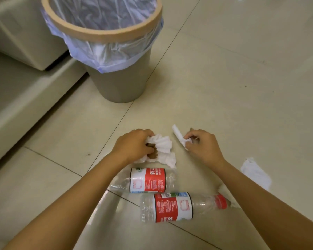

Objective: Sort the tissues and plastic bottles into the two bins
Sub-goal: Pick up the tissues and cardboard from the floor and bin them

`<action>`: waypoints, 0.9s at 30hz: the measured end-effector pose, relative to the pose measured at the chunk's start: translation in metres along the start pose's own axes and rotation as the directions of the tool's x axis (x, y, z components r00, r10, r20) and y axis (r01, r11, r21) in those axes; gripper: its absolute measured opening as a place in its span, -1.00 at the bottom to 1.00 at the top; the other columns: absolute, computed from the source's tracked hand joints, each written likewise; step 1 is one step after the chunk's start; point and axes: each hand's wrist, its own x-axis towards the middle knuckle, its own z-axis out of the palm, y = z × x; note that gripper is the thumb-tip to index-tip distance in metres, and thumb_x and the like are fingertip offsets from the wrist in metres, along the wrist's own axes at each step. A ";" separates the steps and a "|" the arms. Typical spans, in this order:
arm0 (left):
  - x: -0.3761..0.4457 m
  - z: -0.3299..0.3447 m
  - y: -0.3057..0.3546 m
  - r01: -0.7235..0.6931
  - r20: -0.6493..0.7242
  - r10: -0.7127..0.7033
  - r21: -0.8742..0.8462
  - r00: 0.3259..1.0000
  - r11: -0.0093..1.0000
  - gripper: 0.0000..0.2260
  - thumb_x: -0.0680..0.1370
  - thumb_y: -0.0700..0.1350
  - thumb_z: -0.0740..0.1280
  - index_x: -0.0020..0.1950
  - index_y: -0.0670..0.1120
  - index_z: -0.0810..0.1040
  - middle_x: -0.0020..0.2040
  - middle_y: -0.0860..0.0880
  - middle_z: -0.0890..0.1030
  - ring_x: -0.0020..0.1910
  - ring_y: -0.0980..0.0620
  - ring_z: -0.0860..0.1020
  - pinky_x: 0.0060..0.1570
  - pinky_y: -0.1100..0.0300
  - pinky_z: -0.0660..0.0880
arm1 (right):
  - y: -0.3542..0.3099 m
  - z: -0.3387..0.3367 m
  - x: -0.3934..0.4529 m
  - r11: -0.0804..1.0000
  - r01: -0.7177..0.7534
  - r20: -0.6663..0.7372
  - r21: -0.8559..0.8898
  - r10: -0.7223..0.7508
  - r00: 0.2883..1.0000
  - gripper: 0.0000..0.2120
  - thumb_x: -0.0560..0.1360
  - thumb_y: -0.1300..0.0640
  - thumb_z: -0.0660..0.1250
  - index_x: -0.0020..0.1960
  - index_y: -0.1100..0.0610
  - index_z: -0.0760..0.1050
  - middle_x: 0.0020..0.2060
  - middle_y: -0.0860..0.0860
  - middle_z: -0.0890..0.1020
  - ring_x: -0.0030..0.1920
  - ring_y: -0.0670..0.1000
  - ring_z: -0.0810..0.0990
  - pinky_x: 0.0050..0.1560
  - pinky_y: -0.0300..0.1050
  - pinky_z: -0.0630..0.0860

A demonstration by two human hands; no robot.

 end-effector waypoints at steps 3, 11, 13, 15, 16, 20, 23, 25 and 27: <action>-0.021 -0.021 -0.004 0.045 -0.133 -0.063 -0.132 0.989 0.990 -0.73 0.46 0.01 0.40 0.14 0.11 0.51 0.02 0.04 0.60 -0.04 -0.02 0.54 -0.12 0.10 0.46 | -0.038 -0.002 -0.010 0.989 0.074 0.016 0.127 -0.077 0.997 -0.84 0.34 0.27 0.45 -0.13 0.07 0.63 -0.22 -0.04 0.61 -0.30 -0.20 0.49 -0.27 -0.43 0.34; -0.116 -0.099 -0.012 0.132 -0.486 -0.245 -0.256 0.839 0.958 -0.76 0.43 0.06 0.41 0.07 0.19 0.51 -0.08 0.14 0.62 -0.08 0.02 0.58 -0.12 0.05 0.53 | -0.164 -0.019 -0.027 0.898 0.302 -0.010 0.320 -0.315 0.949 -0.88 0.35 0.26 0.46 -0.16 0.08 0.64 -0.25 -0.07 0.62 -0.31 -0.20 0.47 -0.26 -0.42 0.35; -0.146 -0.125 -0.016 0.192 -0.564 -0.269 -0.192 0.781 0.962 -0.78 0.44 0.04 0.41 0.07 0.14 0.52 -0.10 0.11 0.57 -0.11 -0.01 0.55 -0.24 0.12 0.46 | -0.196 -0.017 -0.033 0.872 0.351 -0.001 0.342 -0.373 0.928 -0.89 0.35 0.25 0.46 -0.16 0.08 0.64 -0.26 -0.07 0.62 -0.32 -0.19 0.46 -0.27 -0.41 0.34; -0.176 -0.146 -0.021 0.276 -0.623 -0.301 -0.140 0.722 0.951 -0.82 0.46 0.03 0.39 0.04 0.11 0.51 -0.17 0.09 0.53 -0.18 -0.02 0.50 -0.39 0.20 0.29 | -0.227 -0.014 -0.041 0.846 0.405 0.016 0.348 -0.437 0.899 -0.90 0.35 0.25 0.46 -0.16 0.09 0.64 -0.24 -0.07 0.62 -0.31 -0.19 0.47 -0.26 -0.42 0.34; -0.192 -0.155 -0.022 0.320 -0.647 -0.315 -0.114 0.694 0.940 -0.82 0.47 0.03 0.38 0.04 0.10 0.50 -0.17 0.08 0.52 -0.20 -0.02 0.49 -0.41 0.21 0.24 | -0.242 -0.012 -0.046 0.830 0.433 0.025 0.351 -0.470 0.882 -0.90 0.35 0.25 0.46 -0.16 0.10 0.64 -0.23 -0.07 0.63 -0.30 -0.19 0.47 -0.25 -0.42 0.34; -0.251 -0.174 -0.029 0.432 -0.689 -0.328 -0.025 0.646 0.902 -0.73 0.50 0.10 0.33 0.16 0.09 0.46 -0.03 0.02 0.54 -0.11 -0.08 0.52 -0.30 0.15 0.31 | -0.299 -0.002 -0.072 0.761 0.526 0.058 0.379 -0.587 0.808 -0.92 0.37 0.19 0.47 -0.16 0.05 0.63 -0.29 -0.12 0.60 -0.29 -0.18 0.49 -0.25 -0.40 0.38; -0.300 -0.182 -0.036 0.481 -0.718 -0.338 -0.005 0.608 0.877 -0.70 0.51 0.12 0.30 0.22 0.10 0.43 0.00 0.03 0.53 -0.10 -0.04 0.52 -0.19 0.12 0.43 | -0.336 0.008 -0.096 0.713 0.576 0.101 0.399 -0.659 0.746 -0.95 0.38 0.15 0.46 -0.17 0.04 0.63 -0.28 -0.09 0.61 -0.29 -0.16 0.49 -0.27 -0.38 0.39; -0.336 -0.188 -0.044 0.538 -0.727 -0.389 -0.033 0.565 0.842 -0.68 0.51 0.12 0.31 0.24 0.10 0.42 0.02 0.03 0.55 -0.07 -0.03 0.53 -0.07 0.06 0.51 | -0.358 0.017 -0.111 0.685 0.586 0.137 0.432 -0.692 0.708 -0.95 0.38 0.15 0.46 -0.18 0.02 0.62 -0.27 -0.08 0.62 -0.28 -0.15 0.50 -0.28 -0.36 0.39; -0.372 -0.192 -0.054 0.601 -0.711 -0.472 -0.086 0.522 0.794 -0.66 0.51 0.11 0.33 0.26 0.10 0.43 0.02 0.03 0.56 -0.08 -0.01 0.54 -0.05 0.03 0.54 | -0.377 0.028 -0.128 0.657 0.597 0.169 0.460 -0.725 0.668 -0.94 0.38 0.14 0.45 -0.17 0.01 0.62 -0.27 -0.09 0.61 -0.27 -0.15 0.50 -0.29 -0.36 0.39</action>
